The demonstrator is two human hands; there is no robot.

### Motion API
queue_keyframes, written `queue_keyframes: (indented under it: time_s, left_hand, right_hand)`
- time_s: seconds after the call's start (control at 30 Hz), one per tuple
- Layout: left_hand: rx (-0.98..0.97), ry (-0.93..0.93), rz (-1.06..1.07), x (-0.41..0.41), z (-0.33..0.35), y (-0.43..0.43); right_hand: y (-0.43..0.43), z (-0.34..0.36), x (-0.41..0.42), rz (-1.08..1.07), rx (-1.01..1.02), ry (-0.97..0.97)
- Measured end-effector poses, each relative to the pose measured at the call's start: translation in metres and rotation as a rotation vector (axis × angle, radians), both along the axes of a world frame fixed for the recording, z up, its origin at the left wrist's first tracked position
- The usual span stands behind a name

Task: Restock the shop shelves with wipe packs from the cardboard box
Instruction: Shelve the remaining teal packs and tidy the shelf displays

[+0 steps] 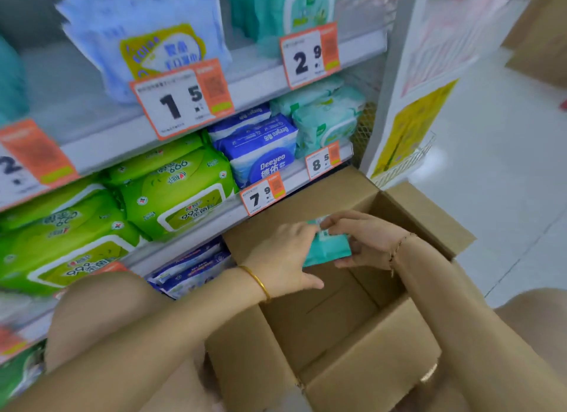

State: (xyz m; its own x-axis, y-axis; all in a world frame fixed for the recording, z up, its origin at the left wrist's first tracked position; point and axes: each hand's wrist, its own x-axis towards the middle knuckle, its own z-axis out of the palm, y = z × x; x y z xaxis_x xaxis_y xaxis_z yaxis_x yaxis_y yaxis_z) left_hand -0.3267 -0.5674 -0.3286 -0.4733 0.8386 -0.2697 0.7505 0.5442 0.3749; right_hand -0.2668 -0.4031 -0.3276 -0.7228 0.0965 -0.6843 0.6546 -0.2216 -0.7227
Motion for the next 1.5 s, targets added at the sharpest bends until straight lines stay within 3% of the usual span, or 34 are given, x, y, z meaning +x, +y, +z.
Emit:
queue_keyframes:
  time_s: [0.1,0.2,0.3,0.4,0.47,0.53,0.6,0.73,0.9,1.07,1.17,1.27,1.37,1.5]
  left_hand:
    - [0.197,0.228,0.066,-0.006,0.038,0.015]
    - [0.411,0.288,0.142,-0.024,0.088,0.024]
    - [0.676,0.094,0.338,-0.044,0.137,0.024]
    - [0.96,-0.361,0.479,-0.061,0.176,0.025]
    - [1.105,-0.612,0.476,-0.073,0.194,0.03]
    - [1.138,-0.658,0.467,-0.087,0.21,0.036]
    - [1.155,-0.568,0.485,-0.107,0.223,0.045]
    - [1.121,-0.363,0.535,-0.158,0.247,0.064]
    - [1.062,-0.166,0.599,-0.233,0.256,0.085]
    - [0.952,-0.112,0.64,-0.273,0.264,0.103]
    - [0.896,-0.054,0.702,-0.288,0.262,0.118]
    - [0.683,0.09,0.747,-0.305,0.247,0.133]
    - [0.322,0.243,0.661,-0.315,0.23,0.146]
    - [0.101,0.23,0.591,-0.325,0.218,0.151]
  right_hand:
    - [-0.002,0.056,-0.007,-0.034,0.051,0.172]
    - [-0.002,0.107,-0.02,-0.117,0.149,0.298]
    - [0.006,0.142,-0.035,-0.252,0.277,0.472]
    - [0.018,0.165,-0.052,-0.283,0.479,0.608]
    - [0.023,0.18,-0.066,-0.216,0.473,0.688]
    - [0.029,0.195,-0.084,-0.163,0.419,0.778]
    - [0.036,0.208,-0.105,-0.165,0.438,0.847]
    - [0.058,0.224,-0.154,-0.226,0.649,0.922]
    - [0.081,0.234,-0.219,-0.21,0.74,1.014]
    - [0.103,0.244,-0.269,-0.119,0.717,0.993]
    - [0.114,0.242,-0.293,-0.195,0.687,1.087]
    - [0.125,0.231,-0.316,-0.278,0.699,1.135]
    - [0.138,0.215,-0.339,-0.335,0.784,1.117]
    - [0.146,0.201,-0.363,-0.331,0.845,0.989]
